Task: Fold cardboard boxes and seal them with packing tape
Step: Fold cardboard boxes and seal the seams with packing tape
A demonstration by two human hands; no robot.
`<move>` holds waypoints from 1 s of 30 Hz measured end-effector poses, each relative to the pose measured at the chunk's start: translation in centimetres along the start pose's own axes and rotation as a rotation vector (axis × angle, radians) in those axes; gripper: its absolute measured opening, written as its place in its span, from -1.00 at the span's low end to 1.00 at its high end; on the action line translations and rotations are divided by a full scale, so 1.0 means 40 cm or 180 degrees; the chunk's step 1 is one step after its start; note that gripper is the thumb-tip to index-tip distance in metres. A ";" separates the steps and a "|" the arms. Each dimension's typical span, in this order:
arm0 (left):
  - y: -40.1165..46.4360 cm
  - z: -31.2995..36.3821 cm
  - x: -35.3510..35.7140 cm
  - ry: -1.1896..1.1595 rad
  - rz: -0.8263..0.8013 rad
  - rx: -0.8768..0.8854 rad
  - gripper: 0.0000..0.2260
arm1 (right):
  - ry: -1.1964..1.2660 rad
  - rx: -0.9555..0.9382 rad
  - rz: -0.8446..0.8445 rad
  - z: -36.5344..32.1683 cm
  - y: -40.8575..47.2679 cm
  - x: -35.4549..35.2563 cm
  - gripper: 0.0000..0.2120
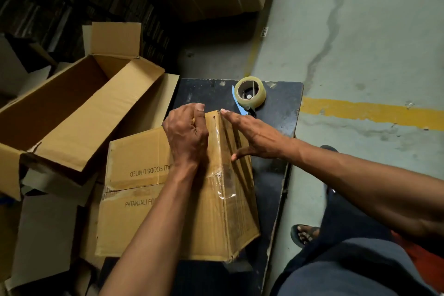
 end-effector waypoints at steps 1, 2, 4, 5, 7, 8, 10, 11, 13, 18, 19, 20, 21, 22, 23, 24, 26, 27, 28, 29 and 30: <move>-0.027 0.012 -0.017 -0.0062 -0.0037 0.0088 -0.70 | -0.0057 0.0055 -0.0023 0.006 -0.012 -0.005 0.15; -0.059 0.021 -0.034 -0.0134 -0.0099 0.0155 -0.76 | -0.0091 0.0063 0.0030 0.003 -0.023 -0.014 0.16; -0.136 0.036 -0.075 -0.0216 -0.0267 0.0276 -0.82 | -0.0106 -0.0114 0.0261 -0.038 -0.042 -0.038 0.15; -0.178 0.041 -0.096 -0.0247 -0.0359 0.0331 -0.81 | -0.0118 -0.0275 0.0380 -0.073 -0.049 -0.048 0.12; -0.267 0.045 -0.138 -0.0334 -0.0533 0.0470 -0.77 | -0.0235 -0.0587 0.0518 -0.143 -0.060 -0.052 0.06; -0.311 0.046 -0.156 -0.0357 -0.0615 0.0557 -0.75 | -0.0341 -0.0707 0.0525 -0.169 -0.067 -0.041 0.04; -0.387 0.045 -0.178 -0.0384 -0.0848 0.0733 -0.67 | -0.0667 -0.0879 0.0457 -0.192 -0.084 -0.004 0.00; -0.420 0.041 -0.184 -0.0382 -0.0998 0.0820 -0.62 | -0.0825 -0.0942 0.0419 -0.192 -0.092 0.014 -0.01; -0.470 0.022 -0.193 -0.0292 -0.1339 0.0991 -0.47 | -0.0927 -0.1006 0.0389 -0.185 -0.099 0.030 -0.04; -0.523 -0.020 -0.219 -0.0039 -0.1845 0.1381 -0.17 | -0.1237 -0.1218 0.0145 -0.159 -0.098 0.000 -0.02; -0.526 -0.023 -0.219 0.0046 -0.1841 0.1451 -0.18 | -0.1234 -0.1214 0.0096 -0.160 -0.103 -0.010 -0.02; -0.528 -0.025 -0.218 0.0137 -0.1792 0.1508 -0.20 | -0.1147 -0.1181 0.0076 -0.166 -0.108 -0.021 -0.02; -0.529 -0.026 -0.216 0.0224 -0.1714 0.1559 -0.22 | -0.1044 -0.1151 0.0081 -0.179 -0.113 -0.030 -0.04; -0.532 -0.025 -0.213 0.0301 -0.1631 0.1605 -0.24 | -0.0976 -0.1144 0.0100 -0.199 -0.119 -0.037 -0.05; -0.535 -0.022 -0.211 0.0372 -0.1545 0.1659 -0.26 | -0.0946 -0.1158 0.0118 -0.221 -0.126 -0.037 -0.05; -0.539 -0.017 -0.208 0.0447 -0.1455 0.1730 -0.28 | -0.0926 -0.1196 0.0121 -0.241 -0.134 -0.032 -0.05; -0.548 -0.008 -0.200 0.0610 -0.1323 0.1898 -0.32 | -0.0916 -0.1264 0.0083 -0.261 -0.152 -0.008 -0.04; -0.552 -0.005 -0.196 0.0666 -0.1278 0.1964 -0.33 | -0.0974 -0.1281 0.0071 -0.261 -0.161 0.009 -0.04; -0.555 -0.003 -0.193 0.0701 -0.1236 0.2006 -0.33 | -0.1088 -0.1287 0.0074 -0.258 -0.168 0.027 -0.04; -0.558 -0.002 -0.191 0.0727 -0.1201 0.2026 -0.32 | -0.1228 -0.1292 0.0090 -0.253 -0.173 0.045 -0.03; -0.561 -0.002 -0.188 0.0755 -0.1179 0.2023 -0.32 | -0.1341 -0.1306 0.0112 -0.246 -0.176 0.058 -0.03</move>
Point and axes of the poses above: each hand's wrist, its own y-axis towards the middle knuckle, its own x-axis out of the palm, z = x × y, the point moved 4 cm from there along y, towards the middle knuckle, and after that the axes turned 10 degrees about -y, right-handed, at the moved point
